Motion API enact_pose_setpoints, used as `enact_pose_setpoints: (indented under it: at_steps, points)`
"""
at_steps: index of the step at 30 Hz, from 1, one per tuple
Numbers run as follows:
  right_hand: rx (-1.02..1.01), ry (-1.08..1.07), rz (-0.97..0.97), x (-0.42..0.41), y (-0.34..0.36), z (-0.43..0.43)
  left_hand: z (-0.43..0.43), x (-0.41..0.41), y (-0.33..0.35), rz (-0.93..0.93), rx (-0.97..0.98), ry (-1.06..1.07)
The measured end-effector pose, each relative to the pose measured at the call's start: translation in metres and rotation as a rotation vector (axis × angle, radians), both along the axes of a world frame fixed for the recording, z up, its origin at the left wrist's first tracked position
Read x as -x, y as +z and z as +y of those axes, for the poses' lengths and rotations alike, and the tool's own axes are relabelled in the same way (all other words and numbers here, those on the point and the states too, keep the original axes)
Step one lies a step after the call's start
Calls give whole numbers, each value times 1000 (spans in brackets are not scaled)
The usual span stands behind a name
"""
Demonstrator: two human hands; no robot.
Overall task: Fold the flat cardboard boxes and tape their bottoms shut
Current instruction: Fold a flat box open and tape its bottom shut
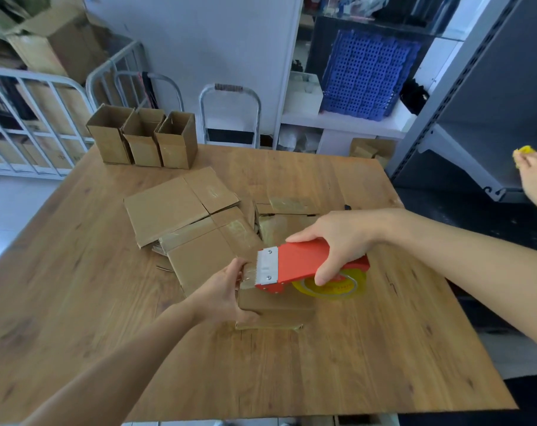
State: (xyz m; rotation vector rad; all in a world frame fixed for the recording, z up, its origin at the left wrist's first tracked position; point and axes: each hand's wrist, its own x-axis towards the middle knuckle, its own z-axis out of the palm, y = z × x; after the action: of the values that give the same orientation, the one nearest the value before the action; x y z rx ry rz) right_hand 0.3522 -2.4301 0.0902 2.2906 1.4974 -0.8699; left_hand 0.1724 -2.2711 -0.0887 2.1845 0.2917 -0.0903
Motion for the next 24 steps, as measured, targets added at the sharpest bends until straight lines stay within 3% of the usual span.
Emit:
enact_pose_setpoints:
  at_steps: [4,13,18,22,24]
  points:
    - [34,55,-3,-5,-1,-16,3,3,-2,1,-8,7]
    - [0,-38,-17,-19,-28,-67,7,-5,4,97,-92,-49]
    - [-32,-48,0,-24,-39,-70,-1,-2,16,165,-319,-62]
    - [-50,-29,5,-27,-41,-67,-33,-1,27,-1,-749,-126]
    - [-51,-27,10,-28,-42,-65,-52,-7,27,-16,-753,-140]
